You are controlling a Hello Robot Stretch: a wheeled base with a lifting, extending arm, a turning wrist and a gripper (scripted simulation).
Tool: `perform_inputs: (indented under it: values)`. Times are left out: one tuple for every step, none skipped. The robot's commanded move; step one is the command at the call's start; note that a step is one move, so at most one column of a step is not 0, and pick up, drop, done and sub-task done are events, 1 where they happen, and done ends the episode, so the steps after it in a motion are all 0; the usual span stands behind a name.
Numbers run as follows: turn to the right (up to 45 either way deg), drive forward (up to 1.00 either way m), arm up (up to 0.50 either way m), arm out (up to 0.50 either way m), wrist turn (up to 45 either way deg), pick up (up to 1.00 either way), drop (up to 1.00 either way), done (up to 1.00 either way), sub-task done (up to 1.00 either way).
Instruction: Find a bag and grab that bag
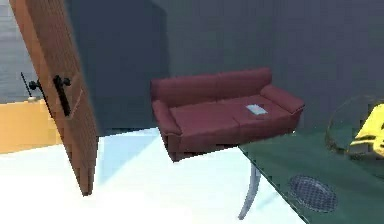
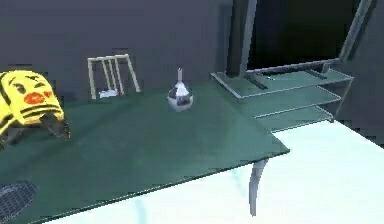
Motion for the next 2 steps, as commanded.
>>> perform_inputs:
  values:
    - [0.0, 1.0, 0.0, 0.0, 0.0, 0.0, 0.0, 0.0, 0.0]
    - [24.0, 0.0, 0.0, 0.0, 0.0, 0.0, 0.0, 0.0, 0.0]
